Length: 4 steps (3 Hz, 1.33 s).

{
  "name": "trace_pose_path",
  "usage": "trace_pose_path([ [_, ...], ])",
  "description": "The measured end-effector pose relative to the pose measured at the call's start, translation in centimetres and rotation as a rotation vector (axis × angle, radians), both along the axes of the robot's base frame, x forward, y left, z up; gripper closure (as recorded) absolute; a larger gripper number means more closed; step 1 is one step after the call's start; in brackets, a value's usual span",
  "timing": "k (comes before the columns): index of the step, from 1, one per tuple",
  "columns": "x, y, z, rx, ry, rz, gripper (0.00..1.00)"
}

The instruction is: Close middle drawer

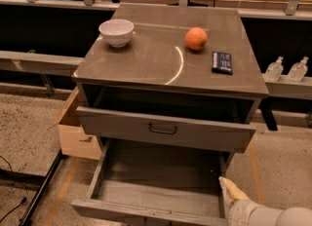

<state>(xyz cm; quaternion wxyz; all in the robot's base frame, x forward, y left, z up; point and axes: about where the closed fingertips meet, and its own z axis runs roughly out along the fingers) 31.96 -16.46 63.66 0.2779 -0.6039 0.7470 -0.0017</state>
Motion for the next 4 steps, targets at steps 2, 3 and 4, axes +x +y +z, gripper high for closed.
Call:
trace_pose_path([
  [2, -1.6, 2.7, -6.5, 0.043, -0.031, 0.061, 0.00],
  [3, -1.9, 2.7, -6.9, 0.026, -0.030, 0.060, 0.00],
  [4, -2.4, 1.2, -9.5, -0.004, -0.008, 0.027, 0.16],
])
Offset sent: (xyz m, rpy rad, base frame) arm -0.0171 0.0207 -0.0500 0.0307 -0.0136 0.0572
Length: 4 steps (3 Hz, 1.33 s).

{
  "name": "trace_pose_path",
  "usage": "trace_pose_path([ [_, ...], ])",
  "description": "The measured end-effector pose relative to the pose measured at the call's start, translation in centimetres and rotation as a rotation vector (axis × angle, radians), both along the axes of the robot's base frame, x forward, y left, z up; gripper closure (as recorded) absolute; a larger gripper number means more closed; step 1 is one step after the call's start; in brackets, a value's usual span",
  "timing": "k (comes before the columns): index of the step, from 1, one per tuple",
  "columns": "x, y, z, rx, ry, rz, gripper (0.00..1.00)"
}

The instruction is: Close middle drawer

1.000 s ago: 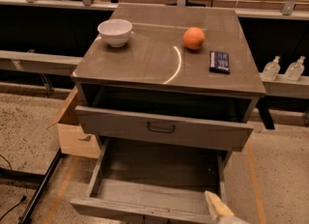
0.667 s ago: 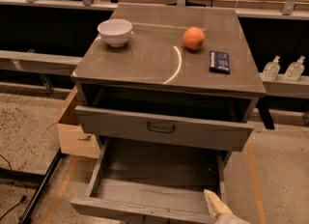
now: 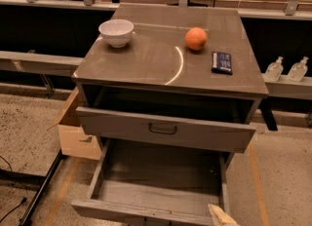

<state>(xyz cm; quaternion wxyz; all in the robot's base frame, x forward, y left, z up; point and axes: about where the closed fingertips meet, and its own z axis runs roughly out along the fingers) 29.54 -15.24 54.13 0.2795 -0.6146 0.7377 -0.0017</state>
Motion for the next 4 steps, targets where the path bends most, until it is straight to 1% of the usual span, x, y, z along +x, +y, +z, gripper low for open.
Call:
trace_pose_path([
  [1, 0.7, 0.3, -2.7, -0.022, 0.008, 0.014, 0.39],
  [2, 1.8, 1.3, -4.4, -0.024, -0.016, 0.033, 0.63],
  [3, 2.6, 1.7, -5.9, -0.020, -0.031, 0.037, 0.87],
  [4, 3.1, 2.4, -7.6, -0.018, -0.036, 0.044, 1.00],
])
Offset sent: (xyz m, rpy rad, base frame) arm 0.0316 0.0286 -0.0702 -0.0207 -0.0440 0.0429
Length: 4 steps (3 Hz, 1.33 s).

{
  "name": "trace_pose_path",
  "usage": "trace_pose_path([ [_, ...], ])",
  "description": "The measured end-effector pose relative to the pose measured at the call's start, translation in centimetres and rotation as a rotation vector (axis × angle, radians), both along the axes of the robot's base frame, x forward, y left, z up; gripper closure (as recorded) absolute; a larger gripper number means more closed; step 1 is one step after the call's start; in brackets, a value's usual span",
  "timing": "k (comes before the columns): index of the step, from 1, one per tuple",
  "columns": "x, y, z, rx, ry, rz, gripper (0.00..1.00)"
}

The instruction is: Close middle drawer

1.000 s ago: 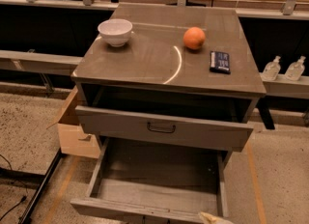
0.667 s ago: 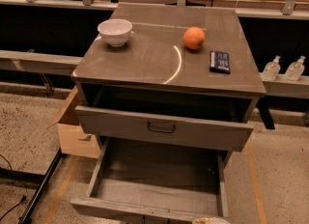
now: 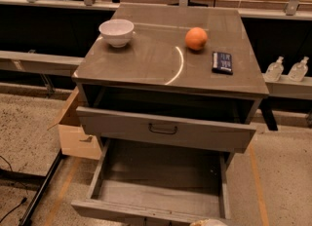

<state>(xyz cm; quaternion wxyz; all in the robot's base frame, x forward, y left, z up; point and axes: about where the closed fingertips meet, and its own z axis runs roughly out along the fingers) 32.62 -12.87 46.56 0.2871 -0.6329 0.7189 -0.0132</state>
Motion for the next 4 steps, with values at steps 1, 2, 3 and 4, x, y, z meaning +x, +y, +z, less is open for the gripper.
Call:
trace_pose_path([
  [1, -0.3, 0.4, -1.9, -0.012, 0.026, 0.009, 1.00],
  [2, 0.0, 1.4, -3.4, -0.006, 0.012, 0.028, 1.00],
  [3, 1.1, 2.8, -4.6, 0.002, -0.047, 0.060, 1.00],
  [4, 3.7, 3.6, -5.0, -0.002, -0.164, 0.091, 1.00],
])
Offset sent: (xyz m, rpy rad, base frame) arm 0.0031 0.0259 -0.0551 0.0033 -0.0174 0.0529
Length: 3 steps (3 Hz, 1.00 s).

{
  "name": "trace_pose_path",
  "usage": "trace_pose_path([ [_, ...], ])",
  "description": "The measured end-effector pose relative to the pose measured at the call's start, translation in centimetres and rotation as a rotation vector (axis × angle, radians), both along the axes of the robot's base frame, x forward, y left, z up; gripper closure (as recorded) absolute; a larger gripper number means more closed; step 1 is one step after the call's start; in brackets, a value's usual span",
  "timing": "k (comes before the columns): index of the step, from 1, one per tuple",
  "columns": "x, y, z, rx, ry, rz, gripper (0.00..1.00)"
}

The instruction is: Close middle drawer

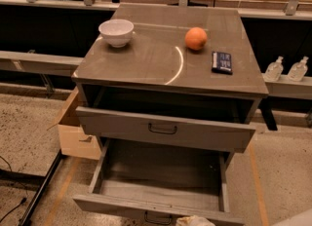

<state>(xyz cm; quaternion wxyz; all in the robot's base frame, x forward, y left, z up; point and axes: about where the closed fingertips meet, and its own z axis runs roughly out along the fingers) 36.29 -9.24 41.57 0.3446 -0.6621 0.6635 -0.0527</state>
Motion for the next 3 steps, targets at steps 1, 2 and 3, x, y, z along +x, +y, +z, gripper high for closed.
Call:
trace_pose_path([
  [1, 2.2, 1.0, -0.3, 0.009, -0.080, 0.024, 1.00],
  [2, 4.9, 2.1, -1.0, 0.014, -0.153, 0.060, 1.00],
  [3, 8.2, 3.1, -2.1, 0.017, -0.217, 0.083, 1.00],
])
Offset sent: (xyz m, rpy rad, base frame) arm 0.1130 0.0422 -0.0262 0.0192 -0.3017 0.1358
